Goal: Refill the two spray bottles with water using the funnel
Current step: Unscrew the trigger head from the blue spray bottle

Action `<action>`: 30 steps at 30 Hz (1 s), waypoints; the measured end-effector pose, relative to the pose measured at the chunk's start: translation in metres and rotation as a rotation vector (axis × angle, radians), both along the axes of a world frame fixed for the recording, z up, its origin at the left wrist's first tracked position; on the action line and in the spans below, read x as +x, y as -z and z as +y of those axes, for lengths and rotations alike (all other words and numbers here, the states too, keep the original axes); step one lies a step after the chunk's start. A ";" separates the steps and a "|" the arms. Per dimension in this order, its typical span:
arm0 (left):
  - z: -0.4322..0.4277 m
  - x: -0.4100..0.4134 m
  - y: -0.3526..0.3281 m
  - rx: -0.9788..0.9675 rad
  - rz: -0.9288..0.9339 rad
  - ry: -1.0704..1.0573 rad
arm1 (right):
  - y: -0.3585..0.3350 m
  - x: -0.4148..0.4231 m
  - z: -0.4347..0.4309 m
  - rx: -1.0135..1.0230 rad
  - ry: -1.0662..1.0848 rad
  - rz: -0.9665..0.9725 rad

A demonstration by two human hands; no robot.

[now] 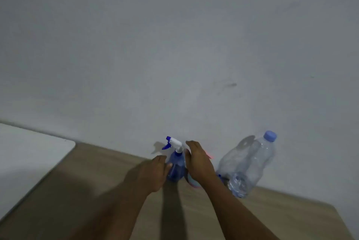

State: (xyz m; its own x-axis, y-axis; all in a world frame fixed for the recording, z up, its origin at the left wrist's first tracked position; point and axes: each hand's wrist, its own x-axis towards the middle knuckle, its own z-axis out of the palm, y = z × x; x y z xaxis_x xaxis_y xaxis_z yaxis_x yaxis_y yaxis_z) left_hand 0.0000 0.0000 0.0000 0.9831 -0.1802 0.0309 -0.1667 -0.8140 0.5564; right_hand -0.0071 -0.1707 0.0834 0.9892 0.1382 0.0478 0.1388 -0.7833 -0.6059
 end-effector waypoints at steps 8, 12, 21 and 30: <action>0.000 0.029 0.026 0.103 0.037 0.147 | 0.029 0.044 0.005 -0.118 0.050 0.026; 0.002 0.023 0.033 0.092 0.011 0.145 | 0.036 0.041 0.010 0.002 0.048 0.012; 0.004 -0.042 -0.006 -0.284 -0.037 0.261 | 0.007 0.000 -0.009 0.295 0.077 -0.156; -0.044 -0.133 -0.079 -0.710 0.117 0.265 | -0.087 -0.067 -0.057 0.553 0.104 -0.214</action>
